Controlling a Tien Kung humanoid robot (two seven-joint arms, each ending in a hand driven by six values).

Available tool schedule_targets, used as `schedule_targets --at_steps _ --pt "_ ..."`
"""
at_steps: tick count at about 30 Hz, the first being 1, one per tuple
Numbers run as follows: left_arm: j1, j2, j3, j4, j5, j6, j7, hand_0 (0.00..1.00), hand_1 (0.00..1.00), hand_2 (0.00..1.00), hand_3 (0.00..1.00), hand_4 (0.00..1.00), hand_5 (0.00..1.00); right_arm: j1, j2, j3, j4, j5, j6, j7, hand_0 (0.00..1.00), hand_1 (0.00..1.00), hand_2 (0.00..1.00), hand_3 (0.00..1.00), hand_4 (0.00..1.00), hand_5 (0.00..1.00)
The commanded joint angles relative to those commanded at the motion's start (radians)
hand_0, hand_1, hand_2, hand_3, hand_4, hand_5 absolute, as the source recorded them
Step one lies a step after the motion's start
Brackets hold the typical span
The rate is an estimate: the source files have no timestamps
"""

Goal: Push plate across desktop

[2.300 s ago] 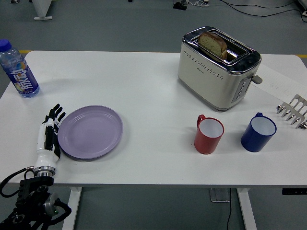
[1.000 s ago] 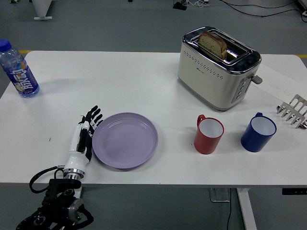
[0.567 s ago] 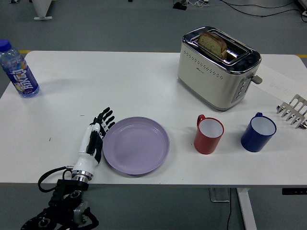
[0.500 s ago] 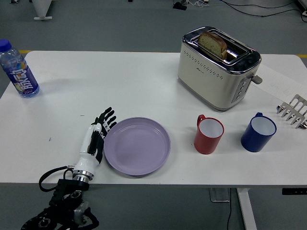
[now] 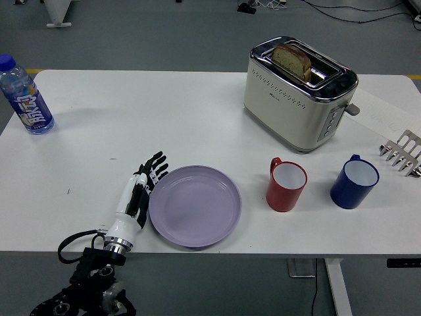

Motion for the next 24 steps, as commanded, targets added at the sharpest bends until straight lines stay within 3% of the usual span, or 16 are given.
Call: schedule_targets --at_steps 5,9,13,19,22,24 --pt "0.003 -0.001 0.0 -0.001 0.004 0.003 0.0 0.846 0.896 0.918 0.886 0.586 0.998 -0.002 0.0 0.0 0.0 -0.001 0.0 0.0 0.639 0.608 0.666 0.605 0.19 0.111" --pt "0.009 -0.009 -0.027 -0.007 0.059 0.01 0.007 0.843 0.893 0.916 0.885 0.585 0.998 -0.002 0.0 0.002 0.0 -0.004 0.0 -0.001 0.639 0.608 0.666 0.605 0.19 0.112" --pt "0.016 -0.025 -0.094 -0.012 0.105 0.015 0.013 0.843 0.893 0.916 0.885 0.585 0.998 -0.002 0.0 0.004 0.0 -0.006 0.0 -0.002 0.639 0.608 0.666 0.605 0.19 0.112" --pt "0.019 -0.028 -0.193 -0.02 0.138 0.015 0.022 0.838 0.888 0.91 0.88 0.585 0.998 -0.003 0.0 0.004 0.0 -0.005 -0.001 -0.001 0.639 0.608 0.665 0.605 0.191 0.112" --pt "0.017 -0.021 -0.258 -0.028 0.169 0.007 0.041 0.814 0.858 0.884 0.858 0.589 0.998 -0.003 0.0 0.002 0.0 -0.002 -0.001 -0.001 0.638 0.608 0.666 0.606 0.192 0.112" --pt "0.016 -0.001 -0.3 -0.036 0.204 -0.004 0.064 0.814 0.858 0.884 0.858 0.589 0.998 -0.003 0.001 0.001 0.0 -0.001 -0.001 -0.001 0.638 0.608 0.666 0.606 0.192 0.112"
